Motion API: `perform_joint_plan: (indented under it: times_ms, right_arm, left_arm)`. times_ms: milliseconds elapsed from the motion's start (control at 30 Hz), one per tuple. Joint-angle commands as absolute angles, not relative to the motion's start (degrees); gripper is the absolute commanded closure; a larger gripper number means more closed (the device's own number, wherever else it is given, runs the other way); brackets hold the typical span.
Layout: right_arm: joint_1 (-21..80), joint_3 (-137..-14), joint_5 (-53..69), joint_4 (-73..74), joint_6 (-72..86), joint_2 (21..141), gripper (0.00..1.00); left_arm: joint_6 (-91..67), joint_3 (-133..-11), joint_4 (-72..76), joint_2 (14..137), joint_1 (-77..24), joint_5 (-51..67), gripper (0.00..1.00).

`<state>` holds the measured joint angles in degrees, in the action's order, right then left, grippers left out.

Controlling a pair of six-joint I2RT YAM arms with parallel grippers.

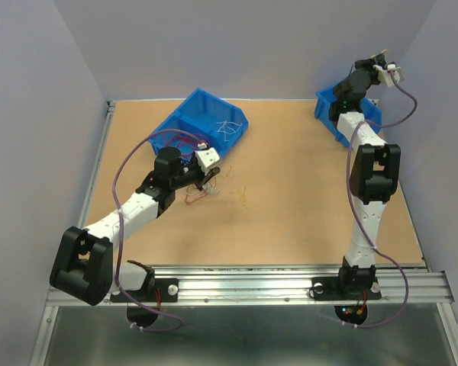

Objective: Untangle the cables

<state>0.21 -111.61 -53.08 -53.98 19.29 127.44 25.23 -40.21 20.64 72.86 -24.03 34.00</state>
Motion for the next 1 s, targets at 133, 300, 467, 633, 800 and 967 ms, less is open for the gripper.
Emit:
perform_joint_plan:
  times_ms: [133,300,467,633,800,967]
  right_arm:
    - [1.6,-97.7,-60.1,-56.7,25.7,122.3,0.99]
    - [1.5,-92.5,-62.8,-56.7,25.5,122.9,0.99]
    - [1.5,-92.9,-63.2,-55.4,19.2,125.7,0.99]
    - [0.2,-92.3,-58.8,-45.7,24.8,125.8,0.99]
    - [-3.6,-94.0,-50.8,-29.1,41.9,125.2,0.99]
    - [-5.9,-98.6,-45.5,-14.7,53.5,125.9,0.99]
  left_arm:
    - [25.8,-42.1,22.2,71.5,-24.4,34.9,1.0]
    - [26.2,-42.0,22.1,71.3,-24.4,34.4,1.0]
    - [26.3,-41.8,22.1,71.3,-24.4,33.8,1.0]
    - [26.3,-41.8,22.1,71.4,-24.5,33.7,1.0]
    - [26.4,-41.8,22.1,71.5,-24.5,33.7,1.0]
    - [26.4,-41.8,22.1,71.6,-24.6,33.6,1.0]
